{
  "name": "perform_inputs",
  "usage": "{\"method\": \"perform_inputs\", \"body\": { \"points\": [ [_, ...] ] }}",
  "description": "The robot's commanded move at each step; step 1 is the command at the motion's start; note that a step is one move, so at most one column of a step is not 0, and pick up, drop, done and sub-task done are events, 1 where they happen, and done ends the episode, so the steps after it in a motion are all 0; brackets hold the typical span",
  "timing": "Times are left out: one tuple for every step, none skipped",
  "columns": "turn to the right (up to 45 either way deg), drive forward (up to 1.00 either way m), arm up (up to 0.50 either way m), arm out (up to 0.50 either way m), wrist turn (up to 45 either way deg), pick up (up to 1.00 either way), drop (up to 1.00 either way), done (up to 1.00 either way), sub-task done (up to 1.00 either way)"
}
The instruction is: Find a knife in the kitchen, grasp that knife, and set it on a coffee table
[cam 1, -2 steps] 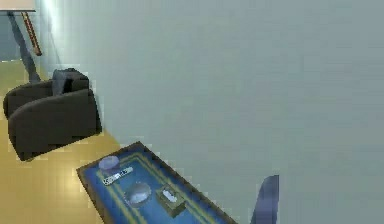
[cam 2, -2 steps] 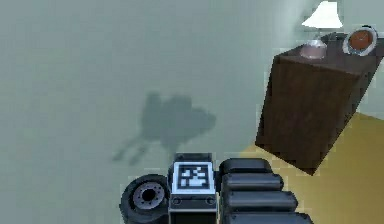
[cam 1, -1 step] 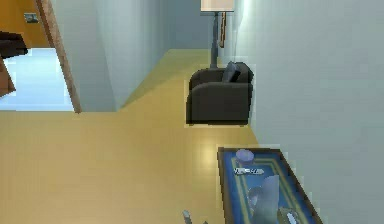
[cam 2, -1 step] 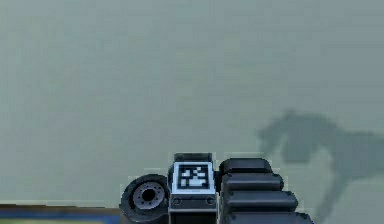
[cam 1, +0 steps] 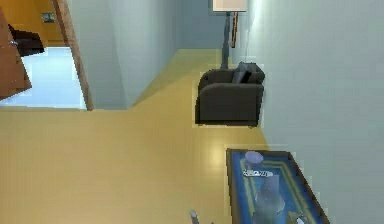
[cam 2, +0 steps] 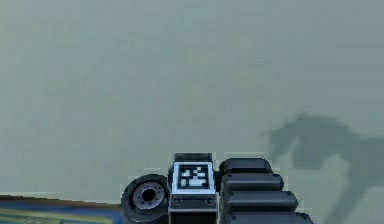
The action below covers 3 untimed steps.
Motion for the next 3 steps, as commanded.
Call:
{"method": "perform_inputs", "body": {
  "points": [
    [36.0,0.00,0.00,0.00,0.0,0.00,0.00,0.00,0.00],
    [45.0,0.00,0.00,0.00,0.0,0.00,0.00,0.00,0.00],
    [0.0,0.15,0.00,0.00,0.0,0.00,0.00,0.00,0.00]
  ]
}}
